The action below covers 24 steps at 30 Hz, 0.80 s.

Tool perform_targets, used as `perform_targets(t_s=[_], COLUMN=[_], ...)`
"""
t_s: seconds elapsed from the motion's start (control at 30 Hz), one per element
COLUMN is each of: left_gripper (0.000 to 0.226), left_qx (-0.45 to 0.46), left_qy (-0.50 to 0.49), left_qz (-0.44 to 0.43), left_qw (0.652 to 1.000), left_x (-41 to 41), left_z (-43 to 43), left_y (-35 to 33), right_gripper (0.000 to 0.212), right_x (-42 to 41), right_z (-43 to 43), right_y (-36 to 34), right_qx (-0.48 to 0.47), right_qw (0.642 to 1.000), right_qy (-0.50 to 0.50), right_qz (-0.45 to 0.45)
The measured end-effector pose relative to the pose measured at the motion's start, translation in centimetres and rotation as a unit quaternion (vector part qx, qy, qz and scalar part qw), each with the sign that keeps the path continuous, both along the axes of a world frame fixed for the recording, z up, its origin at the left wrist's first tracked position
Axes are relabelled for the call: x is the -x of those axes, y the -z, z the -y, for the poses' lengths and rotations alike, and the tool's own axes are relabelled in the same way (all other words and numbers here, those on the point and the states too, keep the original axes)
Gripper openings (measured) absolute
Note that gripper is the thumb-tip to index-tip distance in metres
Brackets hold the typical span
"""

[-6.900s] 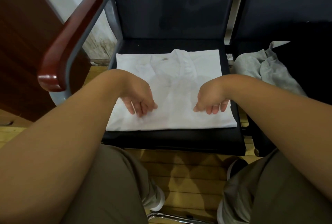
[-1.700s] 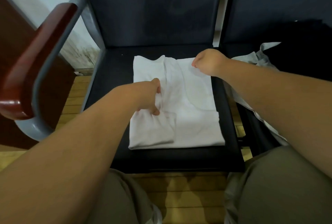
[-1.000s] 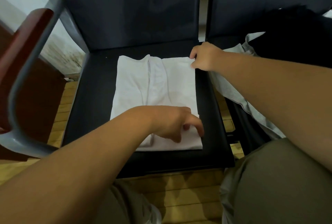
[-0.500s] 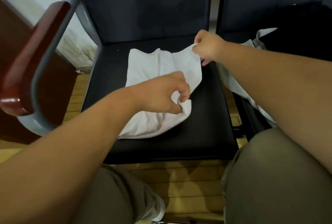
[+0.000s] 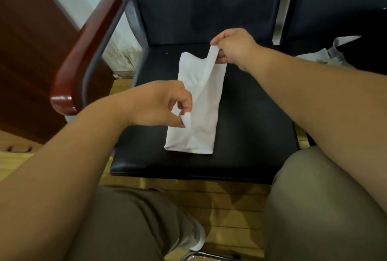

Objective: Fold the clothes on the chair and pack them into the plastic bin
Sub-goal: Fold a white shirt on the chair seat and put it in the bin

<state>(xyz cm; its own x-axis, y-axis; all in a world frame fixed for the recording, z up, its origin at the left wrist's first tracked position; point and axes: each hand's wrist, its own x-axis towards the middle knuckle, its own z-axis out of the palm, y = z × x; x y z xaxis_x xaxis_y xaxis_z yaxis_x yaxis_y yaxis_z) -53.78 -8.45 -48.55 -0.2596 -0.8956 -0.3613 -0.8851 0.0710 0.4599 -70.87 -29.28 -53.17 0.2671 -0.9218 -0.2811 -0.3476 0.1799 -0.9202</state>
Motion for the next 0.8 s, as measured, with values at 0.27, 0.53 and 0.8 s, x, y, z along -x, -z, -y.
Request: perform_targets(t_s=[0.27, 0.53, 0.8], left_gripper=[0.02, 0.016, 0.029], left_qx=[-0.162, -0.173, -0.144], left_qy=[0.002, 0.005, 0.047], left_qz=[0.065, 0.06, 0.085], left_qw=[0.985, 0.983, 0.985], left_x=[-3.3, -2.8, 1.6], left_z=[-1.0, -0.3, -1.3], left_y=[1.8, 2.7, 4.0], right_gripper=[0.04, 0.044, 0.025], right_x=[-4.2, -4.0, -2.3], right_z=[-2.3, -3.4, -7.2], right_y=[1.5, 1.5, -3.5], right_qx=[-0.023, 0.009, -0.084], right_qw=[0.991, 0.987, 0.982], right_qy=[-0.132, -0.152, -0.1], right_qz=[0.001, -0.046, -0.134])
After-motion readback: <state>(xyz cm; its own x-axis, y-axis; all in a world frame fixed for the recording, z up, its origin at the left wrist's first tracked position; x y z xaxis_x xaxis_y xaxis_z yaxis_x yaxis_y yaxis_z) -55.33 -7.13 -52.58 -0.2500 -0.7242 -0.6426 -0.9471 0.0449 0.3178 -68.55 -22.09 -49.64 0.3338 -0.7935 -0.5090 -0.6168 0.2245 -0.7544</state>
